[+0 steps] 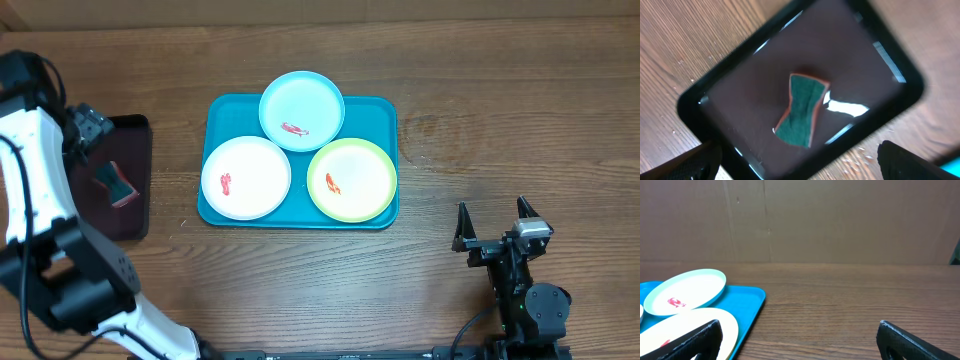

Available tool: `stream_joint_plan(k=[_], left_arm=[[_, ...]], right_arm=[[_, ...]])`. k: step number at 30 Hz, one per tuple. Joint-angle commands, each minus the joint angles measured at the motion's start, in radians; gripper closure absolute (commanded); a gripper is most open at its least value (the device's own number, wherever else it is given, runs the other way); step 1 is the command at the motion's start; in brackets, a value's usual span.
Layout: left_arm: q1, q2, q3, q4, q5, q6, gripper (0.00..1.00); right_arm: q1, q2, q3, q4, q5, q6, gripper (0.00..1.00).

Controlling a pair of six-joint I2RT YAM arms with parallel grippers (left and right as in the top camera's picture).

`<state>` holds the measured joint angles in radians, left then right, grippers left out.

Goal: Clean dirty plates on tray and stack at the side
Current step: 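Move the left gripper to the black tray and grasp the green sponge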

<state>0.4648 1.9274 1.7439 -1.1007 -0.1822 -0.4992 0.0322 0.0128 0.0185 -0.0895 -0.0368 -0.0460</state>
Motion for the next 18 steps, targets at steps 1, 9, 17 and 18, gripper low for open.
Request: stream_joint_plan(k=[1,9,17,18], left_arm=[[0.004,0.093,0.025,0.004,-0.030,-0.015,0.00],[0.015,0.271,0.025,0.030,-0.017,0.029,0.05],[0.024,0.375,0.025,0.075,0.001,0.085,0.21],[0.024,0.375,0.024,0.078,0.000,0.085,0.28]], right_arm=[[-0.005,-0.010,-0.010,0.006,0.002,-0.004,0.00],[-0.005,-0.010,-0.010,0.007,0.002,-0.004,0.00],[-0.005,-0.010,-0.010,0.007,0.002,-0.003,0.00],[-0.005,-0.010,-0.010,0.007,0.002,-0.004,0.00]])
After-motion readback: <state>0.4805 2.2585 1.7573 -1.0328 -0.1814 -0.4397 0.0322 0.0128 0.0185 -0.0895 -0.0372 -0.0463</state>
